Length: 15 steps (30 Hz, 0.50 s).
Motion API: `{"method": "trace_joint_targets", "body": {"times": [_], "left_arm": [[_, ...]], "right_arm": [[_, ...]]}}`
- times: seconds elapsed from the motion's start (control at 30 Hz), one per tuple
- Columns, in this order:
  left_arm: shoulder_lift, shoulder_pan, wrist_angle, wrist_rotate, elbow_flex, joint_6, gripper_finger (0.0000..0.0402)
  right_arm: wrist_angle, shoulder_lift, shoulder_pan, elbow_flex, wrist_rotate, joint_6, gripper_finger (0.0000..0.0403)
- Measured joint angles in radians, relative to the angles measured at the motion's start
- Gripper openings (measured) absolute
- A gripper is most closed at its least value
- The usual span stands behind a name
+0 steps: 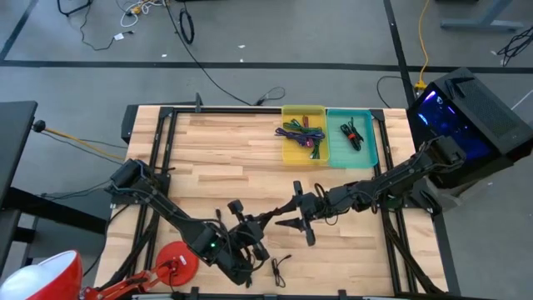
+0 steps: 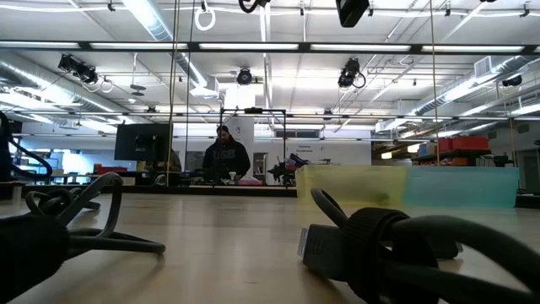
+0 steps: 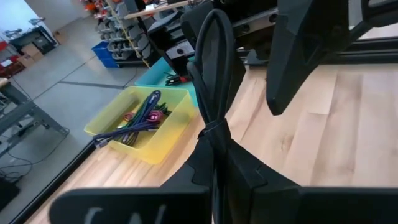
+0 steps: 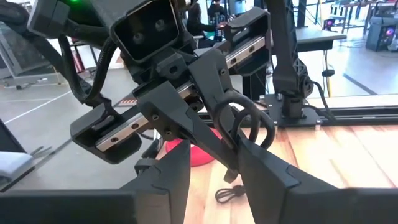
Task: Pick & Place USB Port
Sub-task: Put the black charger cable into the blue bin
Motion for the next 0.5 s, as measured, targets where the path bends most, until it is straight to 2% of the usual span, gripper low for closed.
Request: {"method": "trace_joint_targets", "body": {"times": [0.37, 0.5], "left_arm": [[-0.002, -0.014, -0.001, -0.031, 0.002, 0.008, 0.0018], [-0.002, -0.013, 0.017, 0.018, 0.002, 0.007, 0.0018]], "right_arm": [[-0.025, 0.002, -0.002, -0.003, -0.017, 0.019, 0.0125], [-0.026, 0.002, -0.006, -0.003, -0.003, 0.008, 0.0125]]}}
